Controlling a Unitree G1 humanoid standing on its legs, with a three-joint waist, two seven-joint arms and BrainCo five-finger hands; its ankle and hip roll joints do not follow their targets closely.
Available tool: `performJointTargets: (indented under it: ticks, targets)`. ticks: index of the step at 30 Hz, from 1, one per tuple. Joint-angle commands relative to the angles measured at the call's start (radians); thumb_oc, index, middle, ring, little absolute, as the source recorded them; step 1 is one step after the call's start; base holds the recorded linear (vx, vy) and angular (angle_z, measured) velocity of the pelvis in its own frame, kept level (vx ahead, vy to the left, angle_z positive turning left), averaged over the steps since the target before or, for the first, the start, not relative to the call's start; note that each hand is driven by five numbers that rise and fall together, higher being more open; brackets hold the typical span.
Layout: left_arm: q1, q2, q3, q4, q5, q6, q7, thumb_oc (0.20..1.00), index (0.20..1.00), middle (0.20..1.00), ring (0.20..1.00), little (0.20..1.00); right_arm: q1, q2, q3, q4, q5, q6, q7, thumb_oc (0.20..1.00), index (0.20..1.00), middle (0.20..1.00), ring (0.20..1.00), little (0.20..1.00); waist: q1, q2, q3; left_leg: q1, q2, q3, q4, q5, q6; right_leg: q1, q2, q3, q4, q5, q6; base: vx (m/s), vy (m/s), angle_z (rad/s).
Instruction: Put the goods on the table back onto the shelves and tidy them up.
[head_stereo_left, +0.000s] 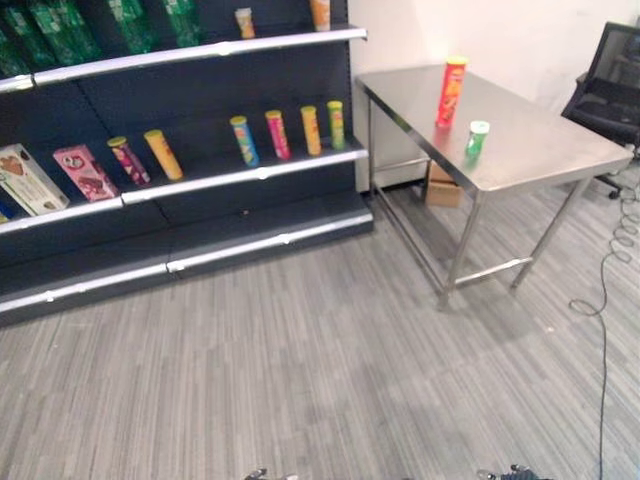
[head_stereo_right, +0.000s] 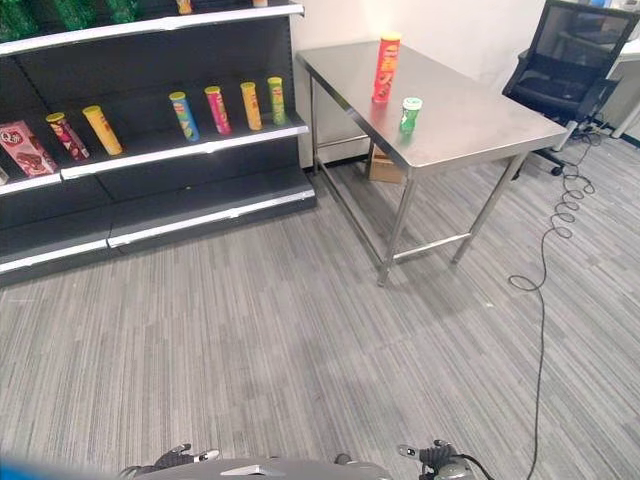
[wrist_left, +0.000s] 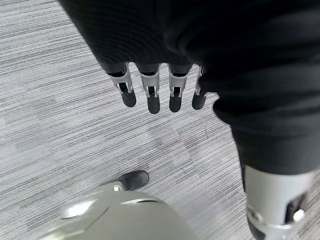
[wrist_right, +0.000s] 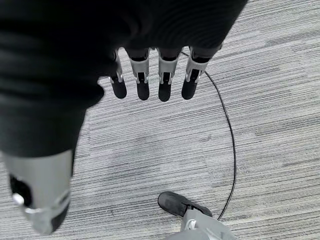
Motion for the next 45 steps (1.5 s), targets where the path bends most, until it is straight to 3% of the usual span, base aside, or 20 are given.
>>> performJointTargets:
  ticks: [1, 20, 33, 37, 40, 43, 45]
  targets:
    - [-0.083, 0.026, 0.004, 0.055, 0.024, -0.024, 0.005, 1.0, 1.0, 1.0, 1.0, 1.0, -0.074, -0.031, 0.053, 0.015, -0.018, -0.011, 0.001, 1.0, 1.0, 1.0, 1.0, 1.0, 0.002, -0.034, 0.008, 0.02, 0.031, -0.015, 0.009, -0.084, -0.057, -0.005, -0.09, -0.021, 0.016, -0.088, 0.111, 0.0, 0.0, 0.0]
    - [-0.095, 0.035, -0.005, 0.074, 0.057, -0.023, 0.005, 1.0, 1.0, 1.0, 1.0, 1.0, -0.072, -0.023, 0.062, 0.019, -0.033, -0.009, 0.008, 1.0, 1.0, 1.0, 1.0, 1.0, 0.0, -0.043, 0.01, 0.016, 0.018, -0.003, 0.009, -0.091, -0.05, -0.006, -0.109, -0.023, 0.016, -0.079, 0.121, 0.0, 0.016, -0.01]
    - [-0.099, 0.028, 0.006, 0.07, 0.028, -0.028, 0.004, 1.0, 1.0, 1.0, 1.0, 1.0, -0.097, -0.019, 0.09, 0.007, -0.055, -0.007, 0.012, 1.0, 1.0, 1.0, 1.0, 1.0, 0.028, -0.041, 0.028, -0.006, -0.006, -0.035, 0.009, -0.093, -0.025, -0.046, -0.12, -0.006, 0.034, -0.064, 0.134, 0.0, 0.024, -0.04]
    - [-0.099, 0.033, 0.014, 0.076, 0.013, -0.027, 0.001, 1.0, 1.0, 1.0, 1.0, 1.0, -0.114, -0.02, 0.092, 0.006, -0.056, -0.003, 0.015, 1.0, 1.0, 1.0, 1.0, 1.0, 0.037, -0.048, 0.039, -0.028, -0.022, -0.048, 0.028, -0.101, -0.005, -0.078, -0.134, 0.003, 0.077, -0.071, 0.142, 0.03, 0.103, -0.09]
    - [-0.099, 0.048, 0.023, 0.074, 0.004, -0.025, -0.007, 1.0, 1.0, 1.0, 1.0, 1.0, -0.114, -0.022, 0.081, 0.006, -0.05, -0.003, 0.019, 1.0, 1.0, 1.0, 1.0, 1.0, 0.045, -0.047, 0.056, -0.051, -0.032, -0.046, 0.071, -0.13, 0.02, -0.156, -0.155, 0.005, 0.242, -0.096, 0.156, 0.05, 0.132, -0.07]
    - [-0.106, 0.056, 0.027, 0.074, -0.002, -0.021, -0.008, 1.0, 1.0, 1.0, 1.0, 1.0, -0.109, -0.024, 0.067, -0.001, -0.034, -0.003, 0.019, 1.0, 1.0, 1.0, 1.0, 1.0, 0.031, -0.039, 0.074, -0.033, -0.03, -0.053, 0.074, -0.149, 0.026, -0.246, -0.168, 0.013, 0.378, -0.061, 0.166, 0.15, 0.11, -0.09]
    - [-0.11, 0.06, 0.024, 0.068, -0.003, -0.022, -0.009, 1.0, 1.0, 1.0, 1.0, 1.0, -0.106, -0.027, 0.064, -0.004, -0.027, -0.005, 0.017, 1.0, 1.0, 1.0, 1.0, 1.0, 0.025, -0.035, 0.079, -0.021, -0.029, -0.059, 0.074, -0.16, 0.028, -0.276, -0.166, 0.014, 0.38, -0.05, 0.157, 0.14, 0.039, 0.01]
